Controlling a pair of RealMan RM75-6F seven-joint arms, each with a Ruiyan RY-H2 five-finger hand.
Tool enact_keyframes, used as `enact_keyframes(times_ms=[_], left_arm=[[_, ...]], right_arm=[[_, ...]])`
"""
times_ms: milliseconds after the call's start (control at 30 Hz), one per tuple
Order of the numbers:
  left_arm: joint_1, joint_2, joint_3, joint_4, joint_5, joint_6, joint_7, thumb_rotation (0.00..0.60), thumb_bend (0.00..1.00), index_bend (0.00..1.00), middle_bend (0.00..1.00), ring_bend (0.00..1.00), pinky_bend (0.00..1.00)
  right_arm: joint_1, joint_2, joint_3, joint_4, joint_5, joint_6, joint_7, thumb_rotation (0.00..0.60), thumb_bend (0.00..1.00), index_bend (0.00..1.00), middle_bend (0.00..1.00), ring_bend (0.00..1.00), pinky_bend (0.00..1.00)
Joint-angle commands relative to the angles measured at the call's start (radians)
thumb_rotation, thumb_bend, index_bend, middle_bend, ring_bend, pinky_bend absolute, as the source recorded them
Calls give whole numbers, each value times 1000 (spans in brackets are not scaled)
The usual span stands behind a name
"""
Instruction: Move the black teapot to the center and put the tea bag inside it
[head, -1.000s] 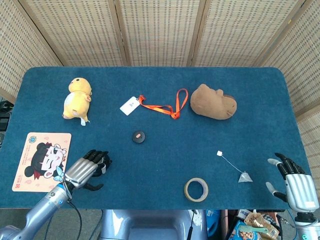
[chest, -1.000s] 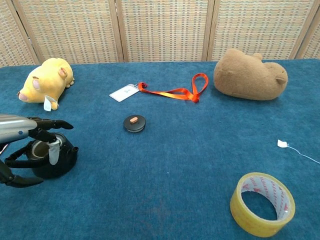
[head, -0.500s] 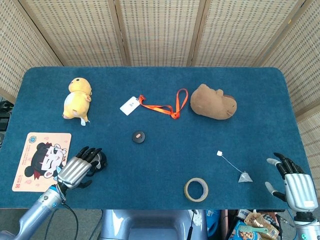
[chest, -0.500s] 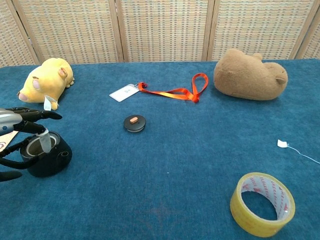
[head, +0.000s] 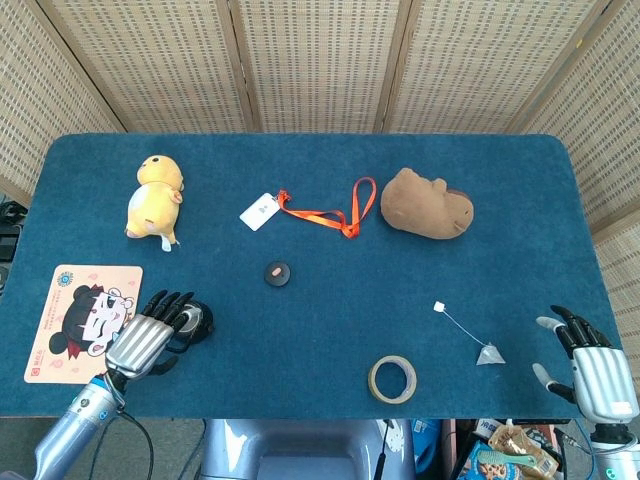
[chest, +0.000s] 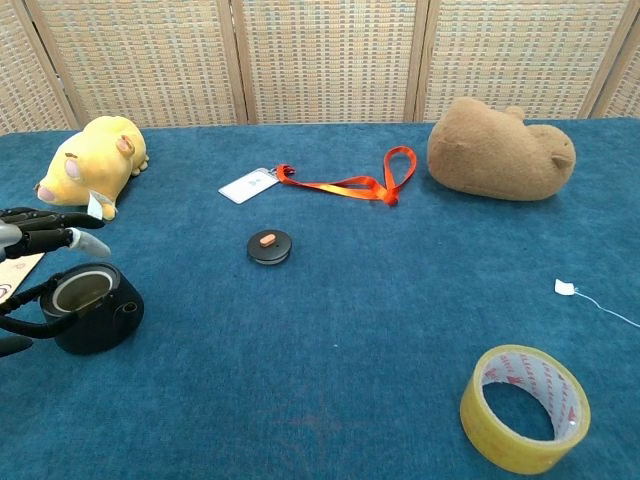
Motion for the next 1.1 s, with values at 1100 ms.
enact_keyframes(times_ms=[1100], left_arm=[[89,-227,-60,326,121,117,-202,600,302,140,0,0,0]], right_arm=[[-3,0,2,11,3,7,19,600,366,322,272,250,411]])
